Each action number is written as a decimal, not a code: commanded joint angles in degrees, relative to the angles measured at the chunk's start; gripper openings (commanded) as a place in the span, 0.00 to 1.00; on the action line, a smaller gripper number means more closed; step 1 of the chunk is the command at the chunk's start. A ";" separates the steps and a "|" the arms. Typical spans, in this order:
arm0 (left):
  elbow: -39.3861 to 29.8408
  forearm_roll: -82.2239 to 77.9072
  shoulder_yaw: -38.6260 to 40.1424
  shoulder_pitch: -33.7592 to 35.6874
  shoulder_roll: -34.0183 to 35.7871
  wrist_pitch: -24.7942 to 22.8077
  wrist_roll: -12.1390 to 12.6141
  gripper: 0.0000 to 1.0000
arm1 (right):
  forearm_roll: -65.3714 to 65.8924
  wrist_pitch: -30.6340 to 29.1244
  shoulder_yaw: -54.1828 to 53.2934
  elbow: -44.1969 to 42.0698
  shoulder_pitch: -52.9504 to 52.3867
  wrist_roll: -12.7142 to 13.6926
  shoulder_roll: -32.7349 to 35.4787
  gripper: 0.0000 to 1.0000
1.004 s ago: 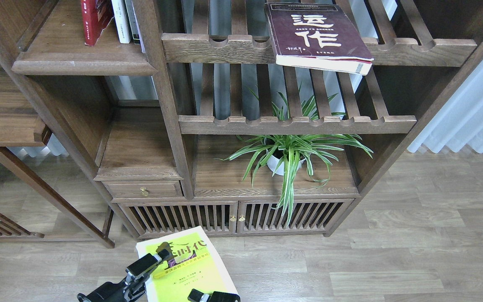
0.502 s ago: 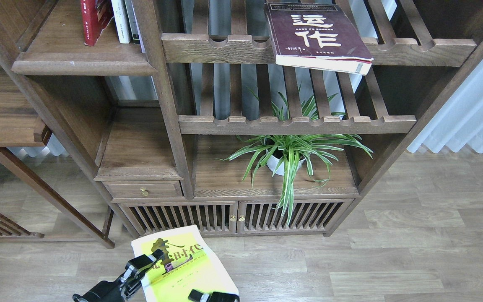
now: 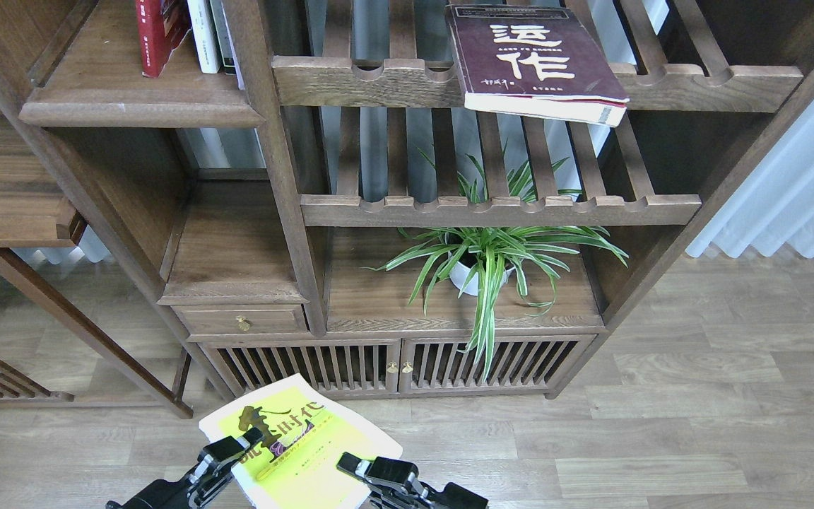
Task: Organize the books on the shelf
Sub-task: 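Lift the yellow-green book with the left gripper toward the top shelf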
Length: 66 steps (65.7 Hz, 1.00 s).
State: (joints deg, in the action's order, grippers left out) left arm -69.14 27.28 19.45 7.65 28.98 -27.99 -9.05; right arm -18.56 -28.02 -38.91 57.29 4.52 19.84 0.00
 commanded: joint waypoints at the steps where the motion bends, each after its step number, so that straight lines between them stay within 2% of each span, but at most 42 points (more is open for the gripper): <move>1: 0.94 0.06 1.37 0.17 0.03 -0.01 -0.53 0.03 | 0.10 0.02 0.06 -0.51 -0.30 0.03 0.44 1.00; 17: 8.58 -0.38 4.54 0.87 -0.59 -0.01 0.17 0.02 | -0.07 0.02 -0.03 -2.09 -0.30 0.03 3.34 1.00; 30: 9.11 -1.61 6.74 2.37 0.20 -0.01 0.52 0.02 | -0.07 0.02 -0.03 -2.18 -0.30 0.03 5.19 1.00; 35: 9.11 -7.58 9.38 2.37 0.64 -0.01 0.61 0.02 | -0.16 0.02 -0.11 -2.00 -0.30 0.03 5.36 1.00; 41: 7.79 -15.58 15.79 1.49 0.47 -0.01 0.52 0.02 | -0.07 0.02 -0.46 -1.21 -0.30 0.11 5.80 1.00; 44: 6.30 -20.14 20.35 0.17 0.29 -0.01 0.52 0.02 | -0.16 0.02 -1.60 -1.47 -0.30 0.03 5.72 1.00; 45: 4.91 -24.51 24.54 -1.31 0.29 -0.01 0.61 0.02 | -0.33 0.02 -3.52 -2.00 -0.13 -0.06 5.37 1.00; 49: 2.79 -29.11 29.58 -3.61 0.47 -0.01 0.78 0.02 | -0.60 0.02 -6.00 -2.70 0.22 -0.06 4.93 1.00; 59: -5.30 -36.85 41.80 -12.75 0.29 -0.01 2.72 0.03 | -2.00 0.02 -8.73 -3.58 -0.13 -0.15 4.13 1.00; 66: -9.96 -38.88 48.66 -17.93 -0.24 -0.01 4.04 0.03 | -2.01 0.02 -10.31 -3.85 -0.48 -1.29 3.87 1.00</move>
State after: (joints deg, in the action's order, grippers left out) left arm -74.14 -9.07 60.83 -4.84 29.30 -27.99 -6.37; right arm -20.38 -27.99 -47.55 53.81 4.49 19.57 4.21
